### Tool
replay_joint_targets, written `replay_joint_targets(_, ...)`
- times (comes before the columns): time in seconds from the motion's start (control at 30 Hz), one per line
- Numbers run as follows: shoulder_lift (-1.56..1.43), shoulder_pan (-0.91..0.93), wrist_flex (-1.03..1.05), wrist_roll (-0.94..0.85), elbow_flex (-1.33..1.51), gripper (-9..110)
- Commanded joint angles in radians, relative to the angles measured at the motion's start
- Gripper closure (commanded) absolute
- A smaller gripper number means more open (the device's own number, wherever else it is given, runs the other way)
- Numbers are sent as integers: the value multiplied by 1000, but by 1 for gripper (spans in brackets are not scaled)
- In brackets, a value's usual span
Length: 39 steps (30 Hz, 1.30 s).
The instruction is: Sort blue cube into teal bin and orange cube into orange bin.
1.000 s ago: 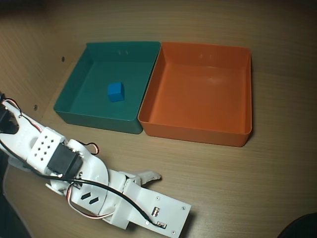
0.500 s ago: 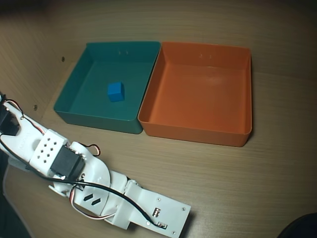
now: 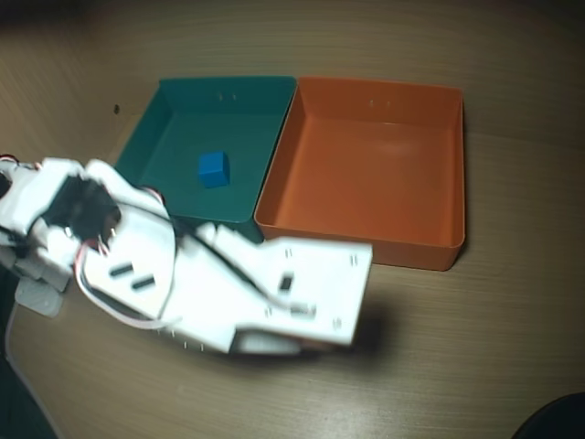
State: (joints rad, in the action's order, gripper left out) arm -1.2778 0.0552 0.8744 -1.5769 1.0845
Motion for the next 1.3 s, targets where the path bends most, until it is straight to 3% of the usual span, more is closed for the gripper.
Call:
replay_joint_targets(0.0,-152,-74,-17,-8,-89,106)
replay_joint_targets(0.63,-37,-460,-18,-9,-104,106)
replay_joint_targets(0.97,308,-491,-17,-6,-390,106)
replay_joint_targets(1.27,376,-491,-17,-9,-445,105)
